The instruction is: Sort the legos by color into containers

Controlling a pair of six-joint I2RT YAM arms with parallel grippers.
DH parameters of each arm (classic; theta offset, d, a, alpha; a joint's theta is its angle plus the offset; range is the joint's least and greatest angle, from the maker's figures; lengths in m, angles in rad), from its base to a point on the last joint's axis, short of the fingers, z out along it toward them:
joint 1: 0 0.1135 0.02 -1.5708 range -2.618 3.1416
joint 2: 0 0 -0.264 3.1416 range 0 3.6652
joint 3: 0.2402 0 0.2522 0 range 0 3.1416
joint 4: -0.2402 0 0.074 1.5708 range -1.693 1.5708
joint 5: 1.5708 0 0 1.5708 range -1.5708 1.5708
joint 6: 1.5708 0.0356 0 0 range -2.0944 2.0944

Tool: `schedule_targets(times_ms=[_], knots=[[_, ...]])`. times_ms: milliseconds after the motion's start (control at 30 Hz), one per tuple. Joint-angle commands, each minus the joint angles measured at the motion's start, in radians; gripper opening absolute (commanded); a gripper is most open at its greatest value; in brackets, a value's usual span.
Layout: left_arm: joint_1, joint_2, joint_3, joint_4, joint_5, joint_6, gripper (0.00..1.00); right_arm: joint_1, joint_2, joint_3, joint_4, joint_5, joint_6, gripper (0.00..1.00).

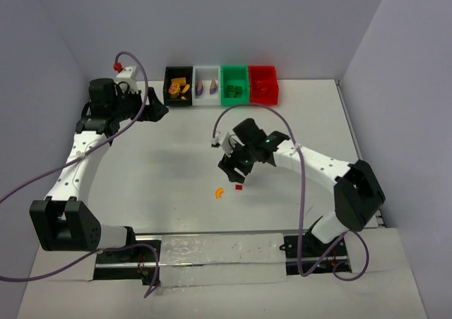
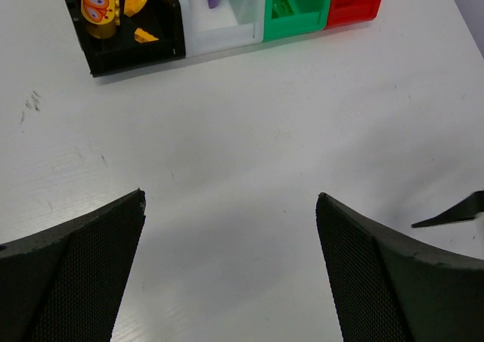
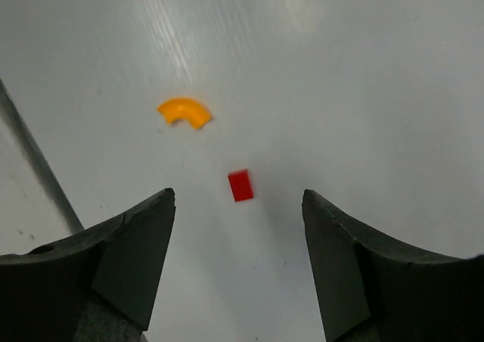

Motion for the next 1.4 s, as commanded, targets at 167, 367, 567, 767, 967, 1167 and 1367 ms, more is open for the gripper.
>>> schedule_targets(times_ms=[167,367,567,767,967,1167,1367], knots=[[0.011,-0.041,0.009,-0.007,0.038,0.011,0.99,0.105,0.132,-0.054,0.003,0.184,0.039,0.66],[0.011,-0.037,0.001,-0.001,0.029,0.017,0.99,0.113,0.191,-0.057,0.009,0.173,0.025,0.64],[0.011,-0.030,0.005,-0.001,0.026,0.016,0.99,0.115,0.227,-0.075,0.041,0.210,0.007,0.61],[0.011,-0.024,0.014,-0.003,0.016,0.017,0.99,0.118,0.253,-0.075,0.055,0.206,-0.014,0.44],[0.011,-0.017,0.015,0.001,0.002,0.020,0.99,0.124,0.246,-0.088,0.056,0.240,-0.027,0.23],[0.011,0.000,0.020,0.006,0.015,0.018,0.99,0.040,0.194,0.036,0.039,0.287,-0.023,0.00],[0.003,0.003,-0.031,0.054,-0.010,-0.025,0.99,-0.228,0.330,0.479,0.059,0.315,0.135,0.00]])
